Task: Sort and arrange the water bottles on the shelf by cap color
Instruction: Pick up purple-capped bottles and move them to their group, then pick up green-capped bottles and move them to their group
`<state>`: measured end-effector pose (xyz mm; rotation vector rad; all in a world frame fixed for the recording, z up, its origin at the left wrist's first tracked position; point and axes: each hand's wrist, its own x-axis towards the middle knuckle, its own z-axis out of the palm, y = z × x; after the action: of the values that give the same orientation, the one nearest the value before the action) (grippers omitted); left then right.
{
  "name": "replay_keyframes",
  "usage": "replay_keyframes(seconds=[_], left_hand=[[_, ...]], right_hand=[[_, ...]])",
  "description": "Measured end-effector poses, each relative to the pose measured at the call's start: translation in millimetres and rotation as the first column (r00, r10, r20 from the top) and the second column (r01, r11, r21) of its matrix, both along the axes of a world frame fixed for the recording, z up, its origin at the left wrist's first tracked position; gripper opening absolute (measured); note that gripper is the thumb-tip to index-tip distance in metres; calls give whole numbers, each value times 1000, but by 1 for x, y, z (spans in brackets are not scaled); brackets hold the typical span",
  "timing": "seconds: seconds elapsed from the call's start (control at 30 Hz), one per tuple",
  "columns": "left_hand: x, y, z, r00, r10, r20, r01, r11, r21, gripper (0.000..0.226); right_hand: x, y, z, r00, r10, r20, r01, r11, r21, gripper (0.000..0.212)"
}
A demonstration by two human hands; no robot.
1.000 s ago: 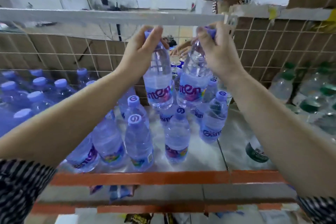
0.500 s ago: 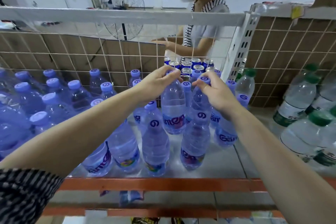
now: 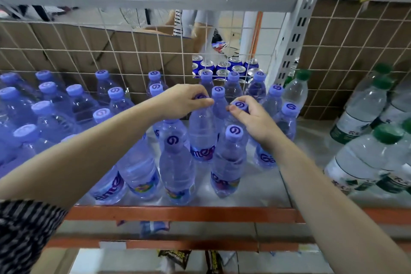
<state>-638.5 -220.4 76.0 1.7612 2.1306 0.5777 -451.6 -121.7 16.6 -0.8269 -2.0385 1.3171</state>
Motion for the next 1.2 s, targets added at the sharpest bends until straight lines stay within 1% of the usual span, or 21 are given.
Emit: replay_keyframes(seconds=[0.07,0.13,0.3,0.43,0.5,0.53,0.6,0.67,0.73,0.9,0.97,1.07,1.2], left_hand=[[4,-1,-2,995,-13,-97,9,999,-47,35],[8,-2,-1,988,-20,-153,11,998,-57,35],[15,-7,6,989,-39,-142,31,997,-64,30],[21,-10,7,982,-17,-191,6,999,-53,35],[23,-11,7,991,9,-131,-10,1000,-7,31],[25,-11,6,996,30,-88,-27,999,40,28],[30,-10,6,997,74,-28,-68,983,170,21],[38,-4,8,997,80,20,-82,951,298,16],[47,4,11,996,60,66,-81,925,372,14],[71,21,16,994,8,108,-55,898,436,16],[82,28,20,996,-18,90,-24,892,451,16],[100,42,30,995,-52,83,7,882,472,17],[126,67,41,989,-75,129,8,890,455,18]], right_hand=[[0,-2,-3,1000,-5,-11,5,1000,14,11],[0,-4,-5,1000,-19,-24,19,999,25,11],[1,-9,-8,999,-19,-25,21,998,56,13],[4,-8,-4,999,-27,-25,27,999,30,22],[7,-8,1,998,-36,-54,37,999,25,28],[9,-9,3,996,-44,-77,46,999,22,28],[14,-9,11,988,-65,-137,69,997,22,23],[20,-9,20,975,-77,-209,84,996,25,18],[28,-8,29,963,-81,-257,93,995,33,17],[57,5,54,954,-140,-265,176,977,116,20],[70,16,67,958,-173,-230,215,961,173,21],[88,38,89,966,-183,-182,220,952,213,22],[115,73,115,977,-194,-93,214,926,311,21]])
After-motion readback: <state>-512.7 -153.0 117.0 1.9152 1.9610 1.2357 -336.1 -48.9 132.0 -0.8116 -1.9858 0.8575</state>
